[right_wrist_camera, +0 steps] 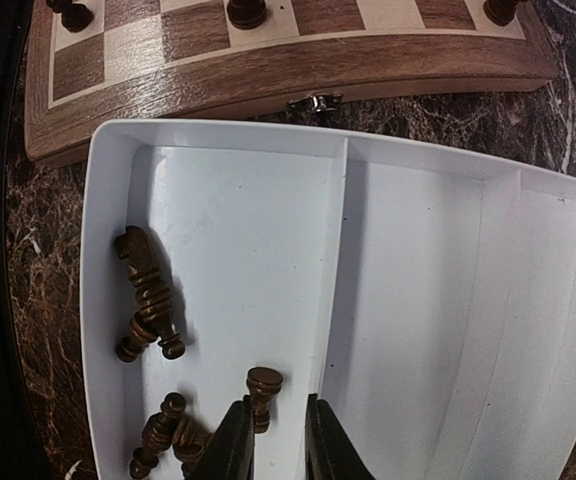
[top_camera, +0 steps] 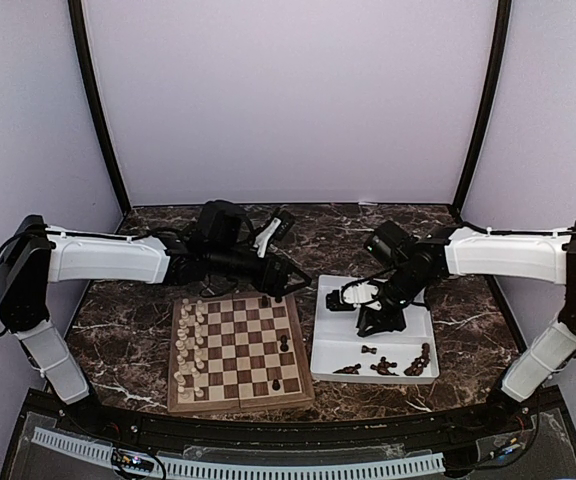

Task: Set up the chess pieces on the board
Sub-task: Pick up the rook from the storage box.

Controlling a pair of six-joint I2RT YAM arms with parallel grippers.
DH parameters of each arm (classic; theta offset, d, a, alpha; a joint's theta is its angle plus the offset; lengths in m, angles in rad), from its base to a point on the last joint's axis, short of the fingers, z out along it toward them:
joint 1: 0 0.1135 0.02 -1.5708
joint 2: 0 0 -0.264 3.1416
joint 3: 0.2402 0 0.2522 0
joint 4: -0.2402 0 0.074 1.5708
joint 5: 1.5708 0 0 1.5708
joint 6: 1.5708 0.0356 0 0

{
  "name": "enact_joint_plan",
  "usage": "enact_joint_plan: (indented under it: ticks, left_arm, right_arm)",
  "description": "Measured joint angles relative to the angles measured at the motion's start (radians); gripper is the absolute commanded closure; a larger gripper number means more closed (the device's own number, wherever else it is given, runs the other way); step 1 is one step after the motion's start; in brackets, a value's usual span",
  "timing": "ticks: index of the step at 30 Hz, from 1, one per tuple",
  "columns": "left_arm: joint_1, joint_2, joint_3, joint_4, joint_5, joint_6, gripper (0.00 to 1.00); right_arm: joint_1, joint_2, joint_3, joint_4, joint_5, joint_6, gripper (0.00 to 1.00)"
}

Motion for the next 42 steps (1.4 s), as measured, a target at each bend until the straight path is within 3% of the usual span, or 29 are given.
enact_joint_plan:
  ticks: [21,32,36,42]
  left_arm:
    - [-0.003,-0.017,0.001,0.006,-0.027,-0.008,0.22]
    - [-0.003,-0.017,0.001,0.0,-0.05,-0.001,0.21]
    - [-0.003,-0.017,0.001,-0.006,-0.068,0.0,0.19]
    - [-0.003,-0.016,0.004,-0.014,-0.061,0.001,0.23]
  right_arm:
    - [0.0,0.073,-0.125,0.051,0.103,0.067,0.75]
    - [0.0,0.09,-0.132,0.079,0.119,0.072,0.92]
    - [0.0,0.064,-0.122,0.048,0.101,0.071,0.93]
    - [0.0,0.024,0.061,-0.032,0.034,0.076,0.95]
